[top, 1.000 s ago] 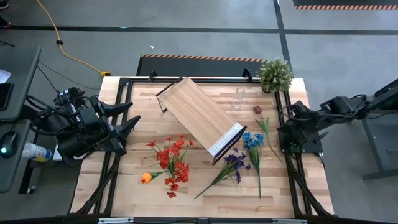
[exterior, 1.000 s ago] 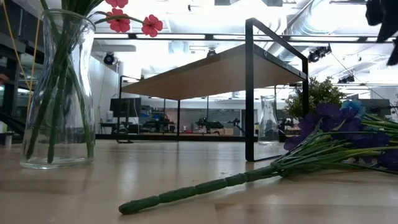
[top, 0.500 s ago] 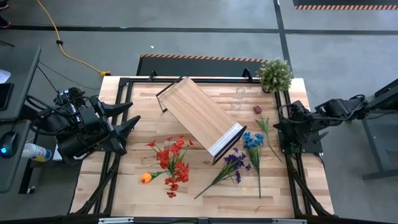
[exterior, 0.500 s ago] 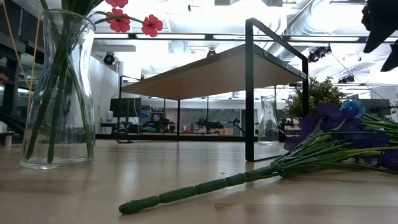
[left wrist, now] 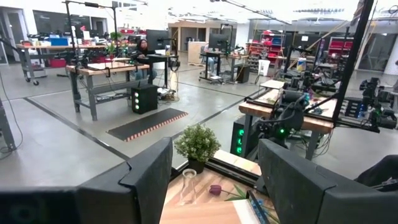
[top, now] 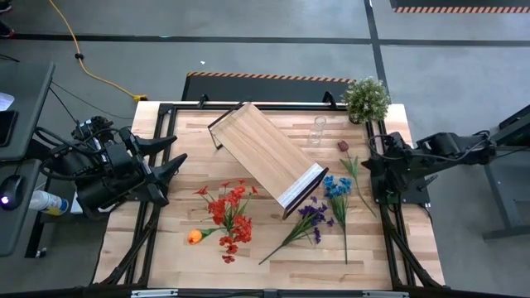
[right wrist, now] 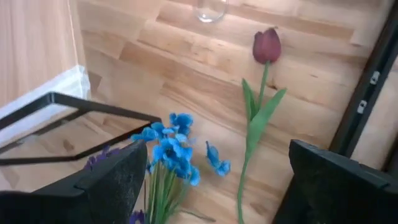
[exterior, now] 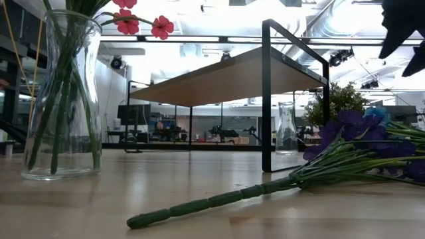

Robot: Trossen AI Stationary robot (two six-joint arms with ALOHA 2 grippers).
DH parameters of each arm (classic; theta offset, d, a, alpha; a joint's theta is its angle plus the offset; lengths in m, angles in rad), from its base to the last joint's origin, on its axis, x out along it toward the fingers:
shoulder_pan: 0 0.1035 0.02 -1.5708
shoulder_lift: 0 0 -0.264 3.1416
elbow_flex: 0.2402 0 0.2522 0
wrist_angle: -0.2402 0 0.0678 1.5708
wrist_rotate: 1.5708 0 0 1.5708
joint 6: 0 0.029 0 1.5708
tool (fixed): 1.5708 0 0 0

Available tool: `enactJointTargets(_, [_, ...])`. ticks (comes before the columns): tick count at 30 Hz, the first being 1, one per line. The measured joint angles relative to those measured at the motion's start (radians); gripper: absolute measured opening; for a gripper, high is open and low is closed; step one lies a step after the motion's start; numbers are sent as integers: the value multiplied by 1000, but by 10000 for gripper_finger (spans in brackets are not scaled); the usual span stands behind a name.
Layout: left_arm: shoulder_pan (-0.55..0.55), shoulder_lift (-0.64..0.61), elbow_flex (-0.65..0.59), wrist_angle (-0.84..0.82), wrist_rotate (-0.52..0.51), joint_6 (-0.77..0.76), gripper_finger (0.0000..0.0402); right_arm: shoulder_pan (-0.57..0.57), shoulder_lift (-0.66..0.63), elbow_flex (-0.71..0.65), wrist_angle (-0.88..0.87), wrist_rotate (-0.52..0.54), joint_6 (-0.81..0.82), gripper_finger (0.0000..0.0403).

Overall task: Pick and place flowers into a vace then onto a shelf
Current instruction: Put the red tulip into the top transparent vase

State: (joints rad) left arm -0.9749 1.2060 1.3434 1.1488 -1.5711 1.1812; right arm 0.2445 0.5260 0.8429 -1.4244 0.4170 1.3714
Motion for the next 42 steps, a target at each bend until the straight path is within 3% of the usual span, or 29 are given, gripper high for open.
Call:
enactJointTargets(13, [0, 0, 0, -35, 0, 0, 270, -306, 210, 0, 48, -36, -224, 376])
enactJointTargets(22, [0, 0, 0, -53, 0, 0, 270, -532, 353, -1, 178, -91, -532, 376])
enactJointTargets(28, [0, 0, 0, -53, 0, 0, 272, -555, 413, -1, 254, -113, -725, 376])
enactJointTargets(42, [0, 0, 0, -53, 0, -1, 273, -554, 431, -1, 283, -94, -752, 376])
